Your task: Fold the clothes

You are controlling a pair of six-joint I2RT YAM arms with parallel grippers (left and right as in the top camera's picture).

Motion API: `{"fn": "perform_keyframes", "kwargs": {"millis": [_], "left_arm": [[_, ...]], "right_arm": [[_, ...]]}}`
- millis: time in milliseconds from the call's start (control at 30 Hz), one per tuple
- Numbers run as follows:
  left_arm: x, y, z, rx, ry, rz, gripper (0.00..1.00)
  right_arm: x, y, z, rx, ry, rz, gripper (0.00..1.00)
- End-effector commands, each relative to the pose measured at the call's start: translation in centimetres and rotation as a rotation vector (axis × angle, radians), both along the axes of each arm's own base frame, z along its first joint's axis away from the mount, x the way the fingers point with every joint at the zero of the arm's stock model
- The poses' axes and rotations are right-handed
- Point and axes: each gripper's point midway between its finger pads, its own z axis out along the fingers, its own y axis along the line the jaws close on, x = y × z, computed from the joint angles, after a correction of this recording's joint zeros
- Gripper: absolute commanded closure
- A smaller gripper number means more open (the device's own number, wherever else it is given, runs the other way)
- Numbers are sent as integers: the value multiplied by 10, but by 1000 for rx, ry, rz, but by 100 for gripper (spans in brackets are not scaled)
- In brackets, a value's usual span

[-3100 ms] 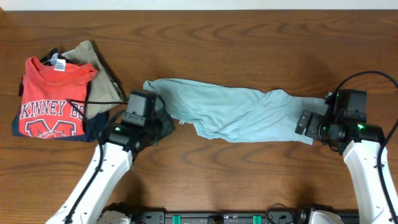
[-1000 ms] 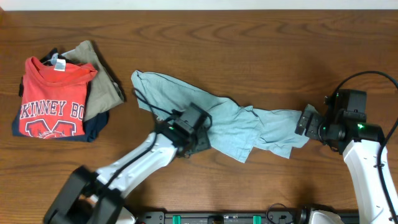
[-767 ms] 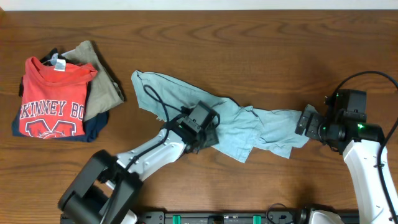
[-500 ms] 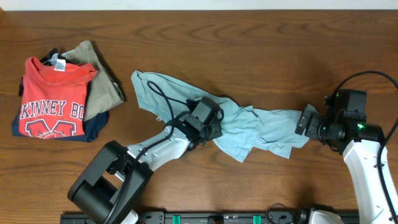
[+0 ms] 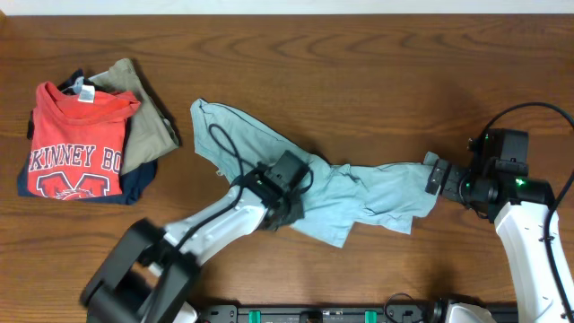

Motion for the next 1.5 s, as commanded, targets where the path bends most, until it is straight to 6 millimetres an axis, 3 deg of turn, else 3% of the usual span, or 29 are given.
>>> {"fn": "perform_keyframes", "kwargs": {"millis": [0,100,267,433,633,800,933,1100,1267,1467], "left_arm": [[-8,16,32,-10,-43,-55,94],[-12,39,65,-25,-95,-44,94],[-10,69,108,-81,-204,51,94],[-13,101,130,-93,-261,164,94],[-3,150,153,-88,-380,352,94],[2,185,158,-63,-407,511,94],[2,199,154,-46,-393,576,94],[3,201,149,-38,-368,586,94],[3,201,143,-35,-334,585,94],[4,200,138,-33,-309,584,94]], "right_arm": [[3,-4,5,-10,-9,-21,1],[2,0,4,14,-8,-11,1],[4,25,6,135,-24,69,4],[-1,31,1,165,-7,77,7],[-3,31,-11,175,39,73,7],[-5,34,-32,208,121,71,11],[-4,42,-47,263,164,77,18],[7,58,-56,372,156,102,19],[16,60,-67,379,152,88,20],[27,64,-83,366,159,56,30]]}}
